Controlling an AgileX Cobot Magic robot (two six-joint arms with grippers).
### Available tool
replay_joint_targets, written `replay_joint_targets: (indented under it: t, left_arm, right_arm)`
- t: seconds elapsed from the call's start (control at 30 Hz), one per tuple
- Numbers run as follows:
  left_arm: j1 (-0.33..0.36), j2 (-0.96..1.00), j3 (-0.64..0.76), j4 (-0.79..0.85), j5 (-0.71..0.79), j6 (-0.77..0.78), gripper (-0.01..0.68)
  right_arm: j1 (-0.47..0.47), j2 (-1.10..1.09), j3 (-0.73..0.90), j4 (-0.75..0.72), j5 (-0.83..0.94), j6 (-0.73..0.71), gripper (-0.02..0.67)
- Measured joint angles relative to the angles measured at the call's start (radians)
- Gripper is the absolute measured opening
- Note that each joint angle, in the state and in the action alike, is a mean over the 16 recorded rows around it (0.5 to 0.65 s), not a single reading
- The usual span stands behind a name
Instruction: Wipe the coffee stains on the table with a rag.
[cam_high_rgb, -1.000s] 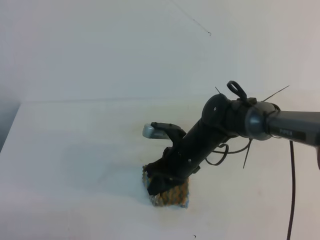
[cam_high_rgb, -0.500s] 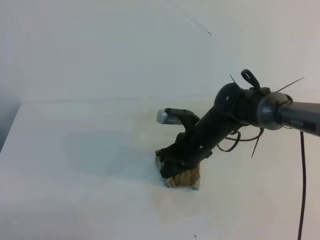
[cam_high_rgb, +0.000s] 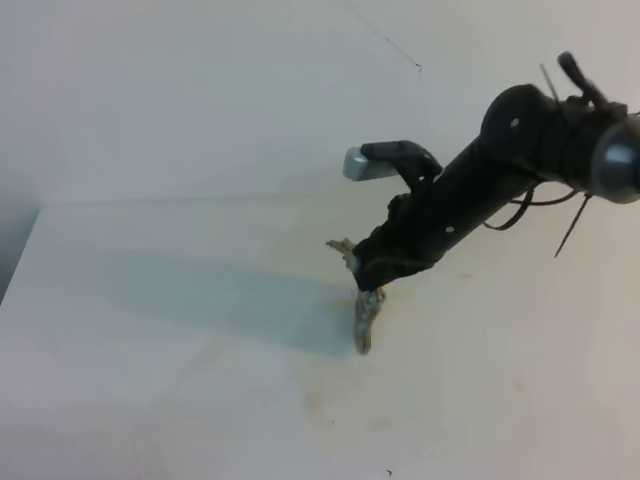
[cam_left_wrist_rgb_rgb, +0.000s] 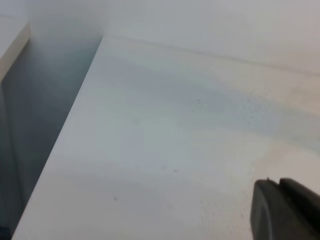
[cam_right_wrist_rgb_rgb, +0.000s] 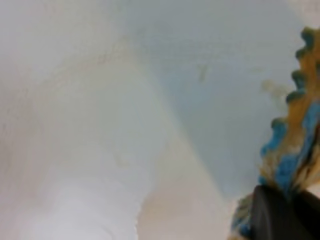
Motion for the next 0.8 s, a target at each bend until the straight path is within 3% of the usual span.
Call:
replay_joint_targets:
  t: [0.47,0.8]
  left_arm:
    - [0.000,0.000,0.000,0.000,-0.002,0.000,-0.001]
    - [0.000,0.000,0.000,0.000,-0.002,0.000,-0.001]
  right_arm:
    - [-0.184,-0.221,0.203,-0.068,-0.009,0.002,-0.002]
    - [-0.239,-0.284,0.320,-0.108,-0.040,0.011,-0.001]
